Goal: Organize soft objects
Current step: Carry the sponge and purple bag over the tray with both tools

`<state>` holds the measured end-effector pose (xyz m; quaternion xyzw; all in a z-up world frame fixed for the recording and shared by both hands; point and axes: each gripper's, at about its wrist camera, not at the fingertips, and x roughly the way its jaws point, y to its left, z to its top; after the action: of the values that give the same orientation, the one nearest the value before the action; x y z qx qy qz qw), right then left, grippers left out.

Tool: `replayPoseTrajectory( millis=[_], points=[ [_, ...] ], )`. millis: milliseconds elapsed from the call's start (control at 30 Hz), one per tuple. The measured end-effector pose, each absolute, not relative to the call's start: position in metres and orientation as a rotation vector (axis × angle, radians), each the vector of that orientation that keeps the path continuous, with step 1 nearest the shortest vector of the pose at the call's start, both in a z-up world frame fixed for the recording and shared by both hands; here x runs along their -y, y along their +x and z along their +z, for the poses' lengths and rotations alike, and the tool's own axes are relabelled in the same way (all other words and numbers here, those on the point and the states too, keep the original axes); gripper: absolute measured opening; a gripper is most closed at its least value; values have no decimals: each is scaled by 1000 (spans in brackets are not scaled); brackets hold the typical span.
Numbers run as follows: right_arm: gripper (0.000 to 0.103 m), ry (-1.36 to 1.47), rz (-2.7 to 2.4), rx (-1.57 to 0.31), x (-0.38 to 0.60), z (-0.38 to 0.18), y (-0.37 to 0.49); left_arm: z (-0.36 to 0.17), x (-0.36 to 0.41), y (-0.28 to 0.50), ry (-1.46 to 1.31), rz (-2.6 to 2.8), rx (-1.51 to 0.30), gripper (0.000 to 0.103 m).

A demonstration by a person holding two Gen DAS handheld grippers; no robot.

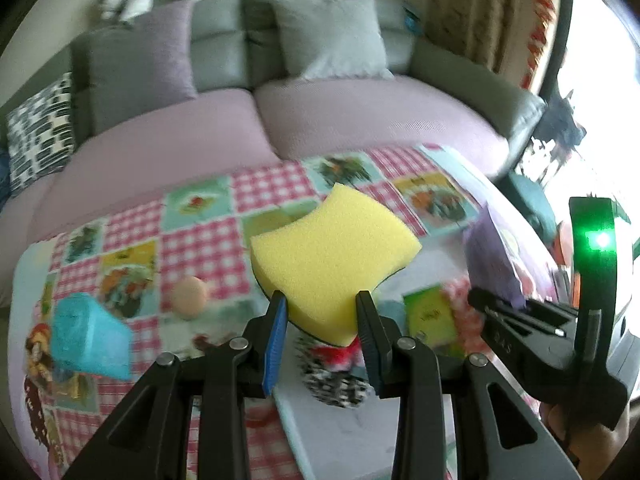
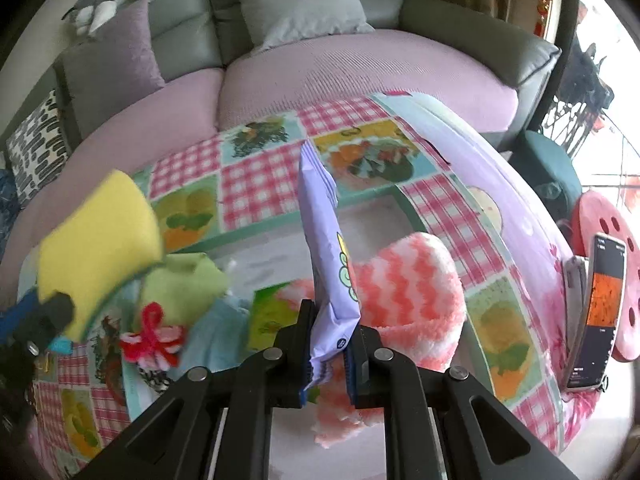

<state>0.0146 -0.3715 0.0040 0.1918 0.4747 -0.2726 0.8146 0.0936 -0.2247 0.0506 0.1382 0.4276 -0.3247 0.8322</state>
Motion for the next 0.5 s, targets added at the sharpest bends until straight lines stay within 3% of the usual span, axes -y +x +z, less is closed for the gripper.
replayPoseTrajectory(
  millis=[500],
  points=[
    [17,412,-573,-1079,375,-17,17,1,257,81,397,-720,-1021,38]
  ],
)
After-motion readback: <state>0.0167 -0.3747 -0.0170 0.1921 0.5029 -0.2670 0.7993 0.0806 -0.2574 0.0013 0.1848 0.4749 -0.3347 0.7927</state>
